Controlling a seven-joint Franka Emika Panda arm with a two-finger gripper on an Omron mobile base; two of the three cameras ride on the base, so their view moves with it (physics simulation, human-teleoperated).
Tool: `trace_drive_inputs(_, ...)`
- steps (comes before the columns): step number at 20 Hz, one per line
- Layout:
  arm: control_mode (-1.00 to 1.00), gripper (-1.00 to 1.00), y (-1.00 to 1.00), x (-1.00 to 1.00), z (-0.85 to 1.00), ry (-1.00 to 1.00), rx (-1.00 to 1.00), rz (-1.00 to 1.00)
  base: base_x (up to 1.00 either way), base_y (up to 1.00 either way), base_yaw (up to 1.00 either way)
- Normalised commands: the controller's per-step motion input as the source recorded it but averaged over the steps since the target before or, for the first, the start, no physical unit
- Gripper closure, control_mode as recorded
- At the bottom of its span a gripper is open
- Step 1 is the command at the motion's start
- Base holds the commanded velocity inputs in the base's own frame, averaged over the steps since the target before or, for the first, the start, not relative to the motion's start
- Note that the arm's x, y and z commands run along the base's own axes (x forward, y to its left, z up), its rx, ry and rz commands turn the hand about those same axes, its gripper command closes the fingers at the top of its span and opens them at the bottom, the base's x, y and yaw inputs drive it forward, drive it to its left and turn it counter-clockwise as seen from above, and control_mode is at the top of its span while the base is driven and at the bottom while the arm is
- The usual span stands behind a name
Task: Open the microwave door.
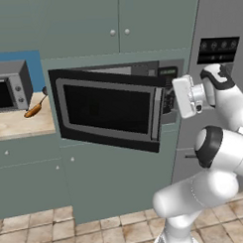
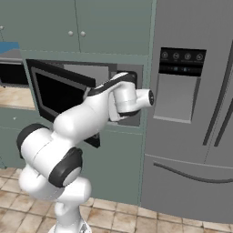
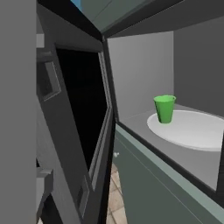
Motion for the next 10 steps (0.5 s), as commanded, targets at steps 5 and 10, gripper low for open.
trace_drive_inputs(5, -1.0, -1.0, 0.13, 0.26, -0.01, 0.0, 0.0, 0.0, 0.0, 0.0, 0.0)
trace_drive_inputs(10, -1.0, -1.0, 0.25, 0.06, 0.0, 0.0, 0.0, 0.0, 0.0, 0.0, 0.0)
